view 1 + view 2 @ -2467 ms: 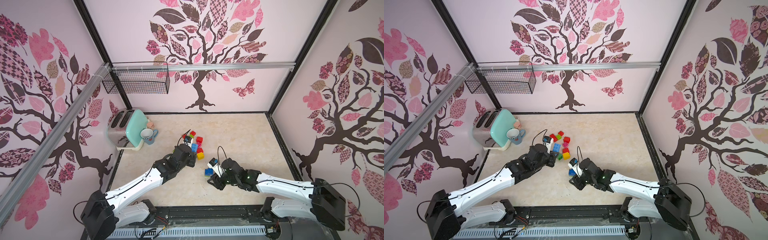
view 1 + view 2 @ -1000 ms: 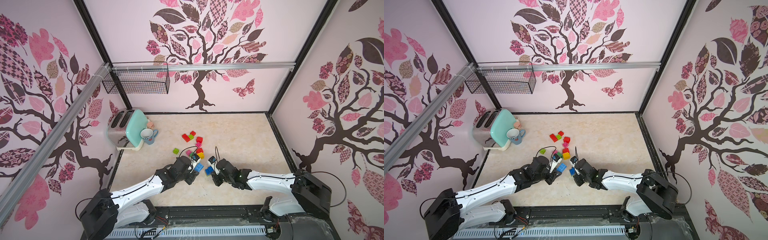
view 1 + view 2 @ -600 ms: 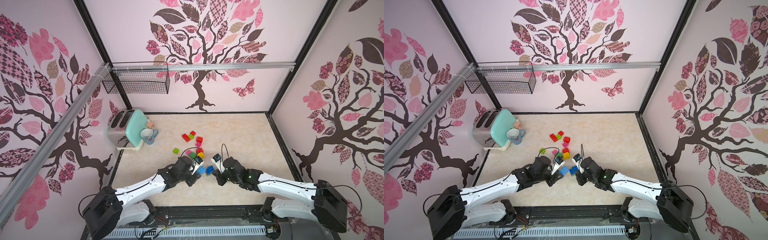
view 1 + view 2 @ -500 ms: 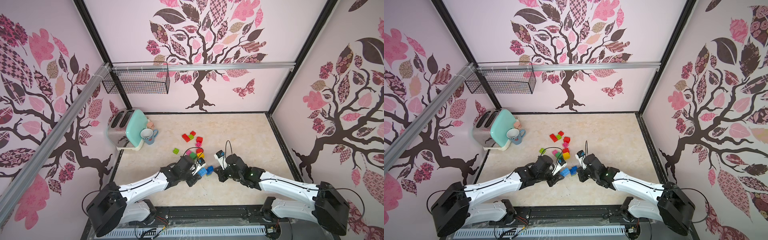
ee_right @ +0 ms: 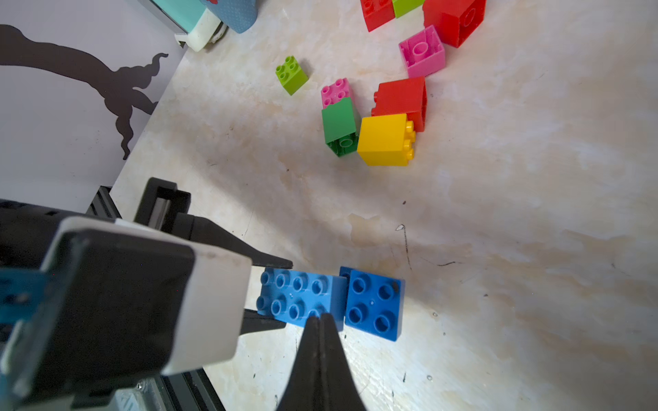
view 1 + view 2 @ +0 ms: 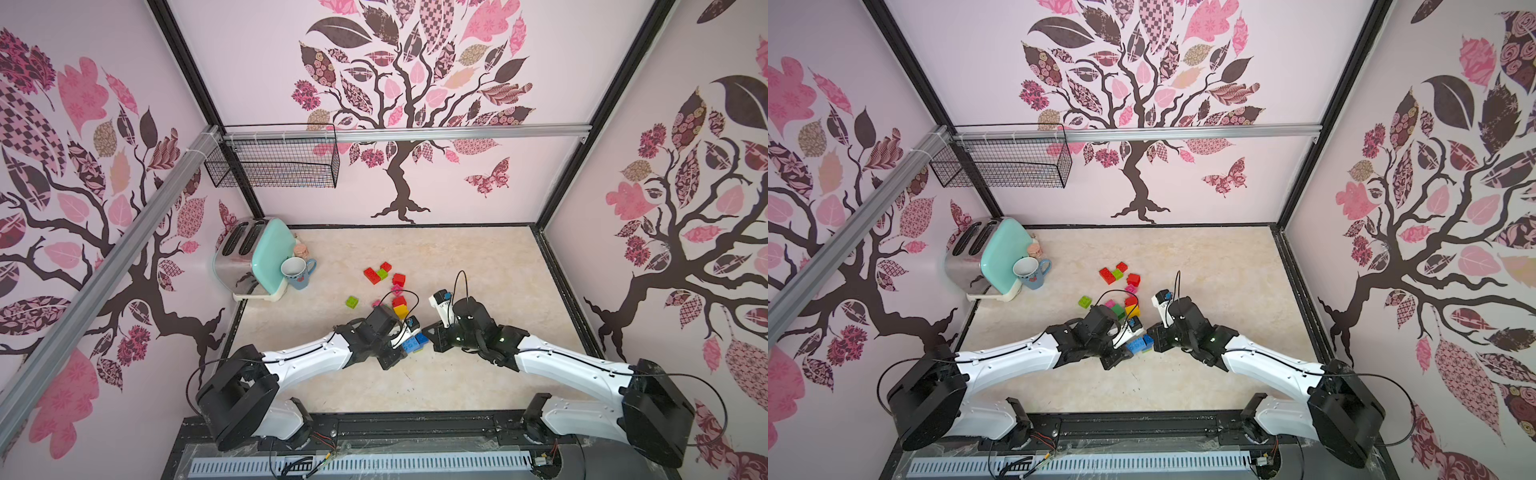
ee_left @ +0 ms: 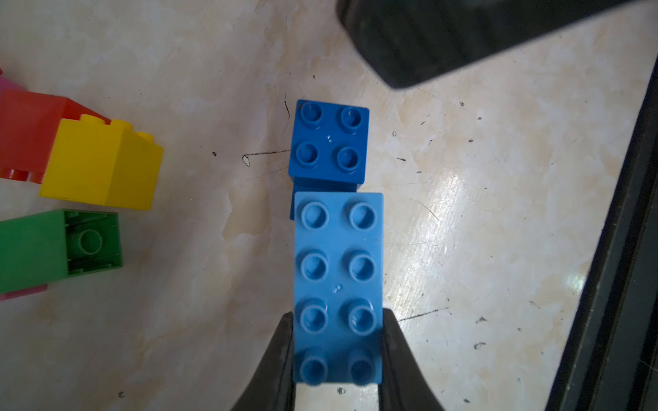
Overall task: Assemble the number 4 with lego
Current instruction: Assemble the lego brick with the lego brick.
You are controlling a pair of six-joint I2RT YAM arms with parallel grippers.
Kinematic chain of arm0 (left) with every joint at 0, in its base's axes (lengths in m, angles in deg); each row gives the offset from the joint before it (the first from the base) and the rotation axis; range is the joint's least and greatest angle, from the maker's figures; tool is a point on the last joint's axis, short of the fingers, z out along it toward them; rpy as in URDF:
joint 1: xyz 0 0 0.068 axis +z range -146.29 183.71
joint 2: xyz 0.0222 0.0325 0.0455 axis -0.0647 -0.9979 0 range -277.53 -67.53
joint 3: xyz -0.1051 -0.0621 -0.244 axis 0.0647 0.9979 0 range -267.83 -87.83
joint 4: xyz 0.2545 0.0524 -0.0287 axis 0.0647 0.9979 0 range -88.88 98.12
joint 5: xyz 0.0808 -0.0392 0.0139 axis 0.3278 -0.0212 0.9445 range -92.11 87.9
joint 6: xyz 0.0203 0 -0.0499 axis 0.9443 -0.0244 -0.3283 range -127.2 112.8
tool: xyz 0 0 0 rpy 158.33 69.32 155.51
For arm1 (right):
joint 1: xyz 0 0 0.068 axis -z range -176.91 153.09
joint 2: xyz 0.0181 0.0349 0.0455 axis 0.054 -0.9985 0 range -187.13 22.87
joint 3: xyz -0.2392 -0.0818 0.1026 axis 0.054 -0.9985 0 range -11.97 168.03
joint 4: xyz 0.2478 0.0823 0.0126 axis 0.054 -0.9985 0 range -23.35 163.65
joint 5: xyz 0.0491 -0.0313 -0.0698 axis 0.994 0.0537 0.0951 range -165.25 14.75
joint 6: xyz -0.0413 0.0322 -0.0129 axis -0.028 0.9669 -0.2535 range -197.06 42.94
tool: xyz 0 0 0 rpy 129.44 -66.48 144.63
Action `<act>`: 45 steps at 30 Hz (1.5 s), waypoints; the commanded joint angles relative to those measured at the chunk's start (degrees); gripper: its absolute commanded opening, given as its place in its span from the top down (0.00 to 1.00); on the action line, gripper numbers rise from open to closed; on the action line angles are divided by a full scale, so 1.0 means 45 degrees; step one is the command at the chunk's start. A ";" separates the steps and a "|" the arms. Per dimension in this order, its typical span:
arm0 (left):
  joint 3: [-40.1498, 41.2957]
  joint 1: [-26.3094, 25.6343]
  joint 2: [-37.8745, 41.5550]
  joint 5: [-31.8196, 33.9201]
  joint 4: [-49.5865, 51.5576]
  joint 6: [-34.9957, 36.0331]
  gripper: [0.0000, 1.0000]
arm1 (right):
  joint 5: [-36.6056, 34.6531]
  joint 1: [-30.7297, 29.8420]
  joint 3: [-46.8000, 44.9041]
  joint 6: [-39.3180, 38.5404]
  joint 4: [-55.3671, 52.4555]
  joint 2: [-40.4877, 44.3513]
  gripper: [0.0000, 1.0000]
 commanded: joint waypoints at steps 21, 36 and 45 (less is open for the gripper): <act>-0.0788 0.0024 -0.0904 0.0241 -0.0490 -0.0038 1.00 | 0.1293 -0.0009 0.0390 0.1442 0.1389 -0.1942 1.00; -0.0828 0.0028 -0.1179 0.0006 -0.0241 -0.0367 1.00 | 0.1106 0.0033 0.0768 0.1301 -0.0247 -0.3170 1.00; -0.1330 0.0042 -0.1415 0.0409 0.0879 -0.0583 1.00 | 0.0727 0.0439 0.0701 0.1732 -0.1639 -0.3682 1.00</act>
